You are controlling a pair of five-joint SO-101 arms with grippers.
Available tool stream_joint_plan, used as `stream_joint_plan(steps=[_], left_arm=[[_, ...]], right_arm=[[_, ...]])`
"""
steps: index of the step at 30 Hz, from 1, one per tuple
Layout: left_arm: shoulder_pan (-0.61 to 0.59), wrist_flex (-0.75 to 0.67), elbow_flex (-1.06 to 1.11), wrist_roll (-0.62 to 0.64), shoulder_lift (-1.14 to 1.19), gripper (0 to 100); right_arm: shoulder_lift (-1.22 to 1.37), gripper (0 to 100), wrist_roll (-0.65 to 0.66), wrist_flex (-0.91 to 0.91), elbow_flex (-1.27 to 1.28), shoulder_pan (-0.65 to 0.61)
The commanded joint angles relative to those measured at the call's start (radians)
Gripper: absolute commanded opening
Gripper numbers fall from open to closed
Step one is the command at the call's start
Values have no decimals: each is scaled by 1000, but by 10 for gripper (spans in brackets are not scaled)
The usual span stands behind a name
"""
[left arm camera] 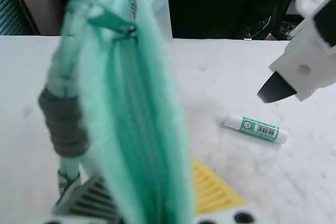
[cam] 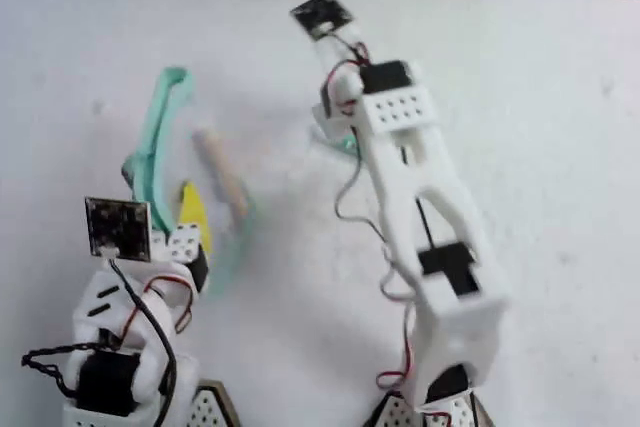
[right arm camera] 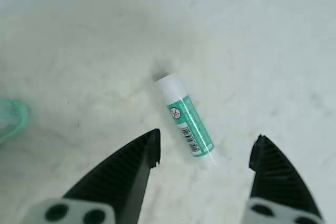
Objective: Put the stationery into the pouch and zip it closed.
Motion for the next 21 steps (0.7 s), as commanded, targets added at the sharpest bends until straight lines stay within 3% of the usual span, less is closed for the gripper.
stream_joint_plan(steps=[1, 14, 17, 21], left_arm=[[-12, -38, -9, 9, -13, 24], [-10, -38, -8, 9, -13, 24], [-10, -38, -8, 9, -13, 24], [-10, -38, -8, 9, -13, 24]], right_arm=[[165, 265, 74, 87, -232, -16], [625, 257, 91, 277, -783, -16], [704, 181, 163, 312, -842, -30], [773, 4, 212, 346, -918, -39]])
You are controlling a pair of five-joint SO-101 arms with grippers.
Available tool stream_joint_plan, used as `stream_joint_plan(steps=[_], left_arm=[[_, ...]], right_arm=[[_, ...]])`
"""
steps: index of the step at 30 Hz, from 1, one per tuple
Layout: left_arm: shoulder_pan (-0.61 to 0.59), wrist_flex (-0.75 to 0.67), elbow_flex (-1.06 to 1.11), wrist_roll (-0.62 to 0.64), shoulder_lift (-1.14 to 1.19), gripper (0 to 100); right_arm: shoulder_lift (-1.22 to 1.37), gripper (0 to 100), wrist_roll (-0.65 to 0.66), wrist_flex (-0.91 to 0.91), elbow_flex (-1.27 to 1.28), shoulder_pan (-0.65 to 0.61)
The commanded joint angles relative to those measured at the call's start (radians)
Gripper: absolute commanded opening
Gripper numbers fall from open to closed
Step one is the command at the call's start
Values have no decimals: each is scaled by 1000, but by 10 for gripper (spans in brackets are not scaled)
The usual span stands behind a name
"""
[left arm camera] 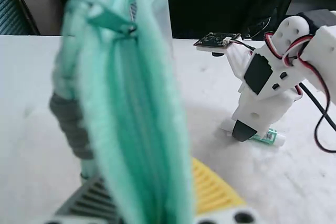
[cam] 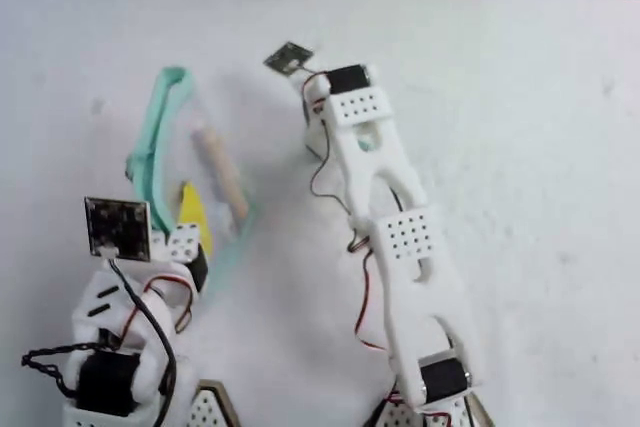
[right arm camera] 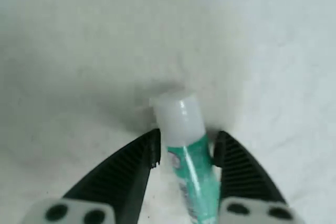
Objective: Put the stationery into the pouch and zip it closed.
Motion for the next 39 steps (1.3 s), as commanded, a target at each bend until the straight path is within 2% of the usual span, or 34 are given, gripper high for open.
stream_joint_plan(steps=[1, 7, 10, 13, 16, 22, 26, 32, 39], left_arm=[[-10, -38, -9, 9, -13, 24], [10, -38, -9, 9, -13, 24], [48, -58, -6, -6, -13, 24], [94, -101, 15, -81, -13, 24], [150, -163, 55, -112, -13, 24], [291, -196, 60, -118, -13, 24], [378, -187, 40, -129, -13, 24], [483, -137, 44, -261, -13, 24], [498, -103, 43, -262, -13, 24]], right_arm=[[19, 26, 31, 38, -94, -19], [-39, 16, 28, 104, -307, 1], [-120, 16, -75, 105, -348, 19], [-213, 16, -176, 107, -347, 25], [-298, 16, -190, 108, -328, 33], [-561, 16, -199, 108, -81, 21], [-819, 16, -284, 105, 175, 16], [-1201, 16, -308, 101, 400, -64], [-1466, 17, -330, 53, 568, -140]])
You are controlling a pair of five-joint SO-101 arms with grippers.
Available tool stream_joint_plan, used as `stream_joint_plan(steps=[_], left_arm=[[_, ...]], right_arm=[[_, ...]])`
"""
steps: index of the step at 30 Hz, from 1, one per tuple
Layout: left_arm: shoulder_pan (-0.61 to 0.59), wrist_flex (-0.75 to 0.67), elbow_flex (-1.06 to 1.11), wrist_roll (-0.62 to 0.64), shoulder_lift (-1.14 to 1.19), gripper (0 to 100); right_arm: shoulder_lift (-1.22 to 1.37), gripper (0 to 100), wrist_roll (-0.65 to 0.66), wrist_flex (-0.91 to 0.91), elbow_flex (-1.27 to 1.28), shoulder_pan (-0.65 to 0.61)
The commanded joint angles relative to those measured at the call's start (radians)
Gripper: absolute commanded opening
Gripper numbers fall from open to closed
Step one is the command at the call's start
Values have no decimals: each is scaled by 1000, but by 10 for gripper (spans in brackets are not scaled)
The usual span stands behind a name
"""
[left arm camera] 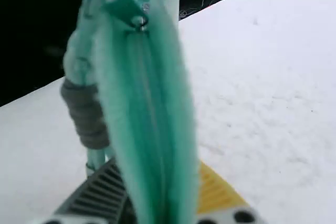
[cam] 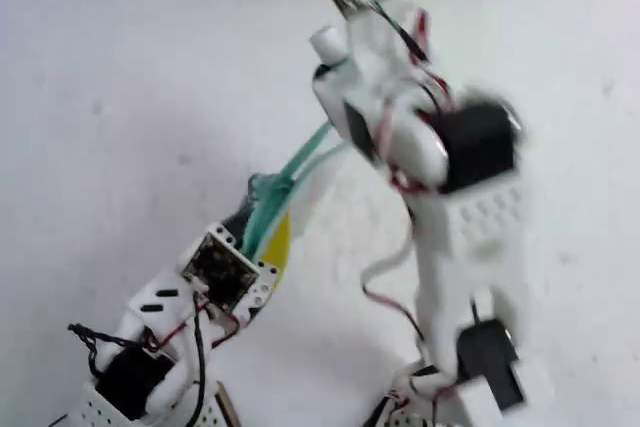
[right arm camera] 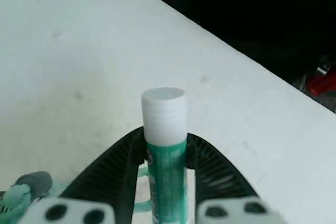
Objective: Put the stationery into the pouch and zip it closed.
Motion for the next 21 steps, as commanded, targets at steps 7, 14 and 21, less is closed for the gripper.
stream_joint_plan(steps=[7, 14, 21], left_arm=[[18, 5, -38, -9, -1, 27], [15, 5, -40, 0, -1, 49], [-153, 5, -41, 187, -1, 188]], right_arm=[[-305, 17, -158, -216, 327, -171], [-598, 17, -192, -622, 833, -189], [-845, 16, -184, -1007, 1336, -182]])
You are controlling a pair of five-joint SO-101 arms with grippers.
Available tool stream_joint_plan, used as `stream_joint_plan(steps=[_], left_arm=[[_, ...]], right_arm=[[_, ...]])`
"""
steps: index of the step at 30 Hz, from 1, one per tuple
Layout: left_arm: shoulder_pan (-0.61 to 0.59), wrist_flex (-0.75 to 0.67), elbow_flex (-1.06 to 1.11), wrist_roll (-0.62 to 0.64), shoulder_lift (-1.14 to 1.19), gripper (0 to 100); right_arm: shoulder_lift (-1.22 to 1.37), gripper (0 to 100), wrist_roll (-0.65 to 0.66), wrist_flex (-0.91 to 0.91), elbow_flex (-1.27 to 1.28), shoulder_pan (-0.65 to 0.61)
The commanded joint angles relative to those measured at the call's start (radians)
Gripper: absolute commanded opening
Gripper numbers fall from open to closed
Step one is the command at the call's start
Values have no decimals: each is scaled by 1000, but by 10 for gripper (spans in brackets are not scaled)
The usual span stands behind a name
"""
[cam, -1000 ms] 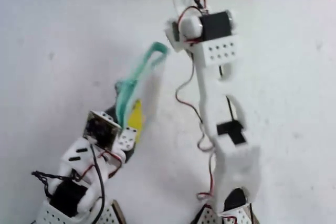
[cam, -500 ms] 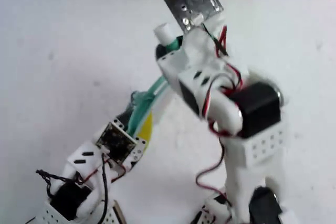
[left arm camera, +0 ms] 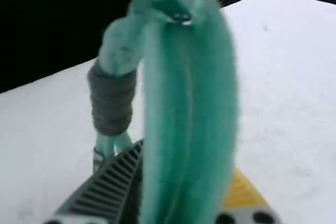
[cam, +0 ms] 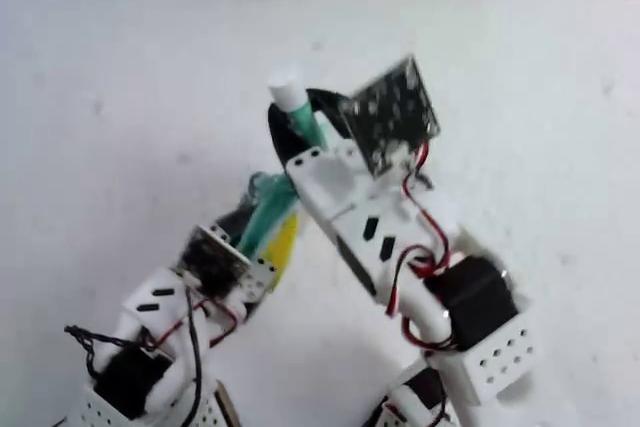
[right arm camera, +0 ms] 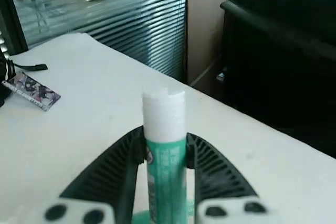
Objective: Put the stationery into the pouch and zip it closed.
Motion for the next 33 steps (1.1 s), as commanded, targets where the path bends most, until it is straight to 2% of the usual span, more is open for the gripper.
stream_joint_plan(steps=[1, 7, 10, 21, 24, 27, 31, 33], left_arm=[[-88, 5, -40, 89, 1, 199], [-99, 5, -40, 89, 1, 211], [-97, 5, -41, 89, 1, 211], [-97, 89, -94, 87, 1, 211], [-97, 89, -87, 89, 1, 211], [-97, 87, -84, 89, 1, 211], [-101, 83, -84, 87, 1, 211], [-105, 83, -83, 87, 1, 211]], right_arm=[[-102, 16, -2, -168, 178, -2], [-127, 16, -9, -211, 288, -2], [-136, 16, -38, -294, 325, 5], [-125, 16, -423, -289, 388, 97], [-125, 16, -482, -254, 388, 93], [-134, 16, -476, -191, 388, 93], [-136, 16, -319, -180, 400, 93], [-140, 16, -315, -182, 431, 91]])
